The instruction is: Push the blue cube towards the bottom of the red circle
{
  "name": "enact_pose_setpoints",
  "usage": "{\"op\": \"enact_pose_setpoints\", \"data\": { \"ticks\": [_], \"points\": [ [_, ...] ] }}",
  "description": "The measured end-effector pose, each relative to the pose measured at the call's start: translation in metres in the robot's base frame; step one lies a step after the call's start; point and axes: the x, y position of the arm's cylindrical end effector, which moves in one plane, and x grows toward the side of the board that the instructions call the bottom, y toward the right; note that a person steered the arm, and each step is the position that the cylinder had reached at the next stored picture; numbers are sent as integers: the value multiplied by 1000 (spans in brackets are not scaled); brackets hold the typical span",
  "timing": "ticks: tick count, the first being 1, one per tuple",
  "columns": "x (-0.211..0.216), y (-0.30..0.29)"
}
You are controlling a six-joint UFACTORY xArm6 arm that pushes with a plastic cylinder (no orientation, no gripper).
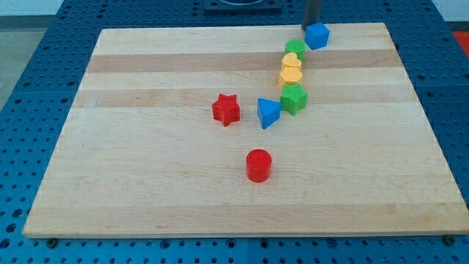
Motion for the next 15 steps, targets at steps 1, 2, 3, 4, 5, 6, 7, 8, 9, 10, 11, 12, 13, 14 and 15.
{"op": "enact_pose_setpoints", "data": {
  "ticks": [1,2,3,4,5,6,7,8,9,10,11,12,13,14,15],
  "points": [
    [4,1],
    [6,1],
    [24,1],
    [87,1],
    [182,1],
    [271,1],
    [317,1],
    [323,1],
    [305,14],
    [302,55],
    [326,54],
    [339,42],
    [343,31],
    [340,15],
    [332,-3]
  ]
}}
